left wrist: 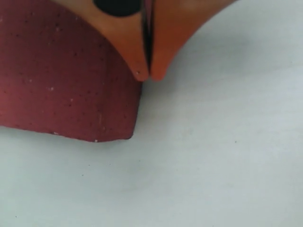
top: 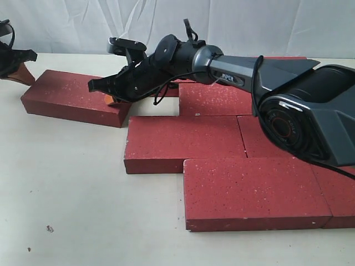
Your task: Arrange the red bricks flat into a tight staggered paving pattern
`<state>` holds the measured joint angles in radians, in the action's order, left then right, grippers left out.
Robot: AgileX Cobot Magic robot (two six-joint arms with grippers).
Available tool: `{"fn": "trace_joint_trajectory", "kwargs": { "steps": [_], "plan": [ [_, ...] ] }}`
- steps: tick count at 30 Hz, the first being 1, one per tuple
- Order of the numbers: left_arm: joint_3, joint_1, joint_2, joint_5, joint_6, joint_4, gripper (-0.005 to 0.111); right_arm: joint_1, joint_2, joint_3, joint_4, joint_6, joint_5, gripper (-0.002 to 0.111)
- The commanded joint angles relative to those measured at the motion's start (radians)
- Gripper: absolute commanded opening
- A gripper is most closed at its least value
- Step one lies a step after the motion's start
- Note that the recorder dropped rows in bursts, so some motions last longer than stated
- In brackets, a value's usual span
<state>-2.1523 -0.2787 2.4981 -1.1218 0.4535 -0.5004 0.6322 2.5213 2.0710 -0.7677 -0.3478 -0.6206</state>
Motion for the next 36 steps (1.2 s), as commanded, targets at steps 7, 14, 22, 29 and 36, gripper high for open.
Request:
{"fn": "trace_joint_trajectory", "kwargs": {
  "steps": [7,14,22,29,36],
  "plan": [
    [-0.008,0.002,0.003,-0.03,0.0,-0.023,0.0,-0.003,-0.028,-0.004,0.09,0.08,-0.087,-0.001],
    [-0.008,0.002,0.003,-0.099,0.0,-0.066,0.0,-0.003,-0.032,-0.004,0.197,0.157,-0.071,-0.001],
    [0.023,0.003,0.005,-0.099,0.0,-0.07,0.0,-0.025,-0.032,-0.004,0.269,0.224,-0.032,-0.001],
    [0.023,0.003,0.01,-0.099,0.0,-0.075,0.0,-0.052,-0.033,-0.004,0.283,0.256,-0.063,-0.001],
    [0.023,0.003,0.01,-0.099,0.0,-0.097,0.0,-0.062,-0.059,-0.002,0.285,0.274,-0.092,-0.001]
  ]
}}
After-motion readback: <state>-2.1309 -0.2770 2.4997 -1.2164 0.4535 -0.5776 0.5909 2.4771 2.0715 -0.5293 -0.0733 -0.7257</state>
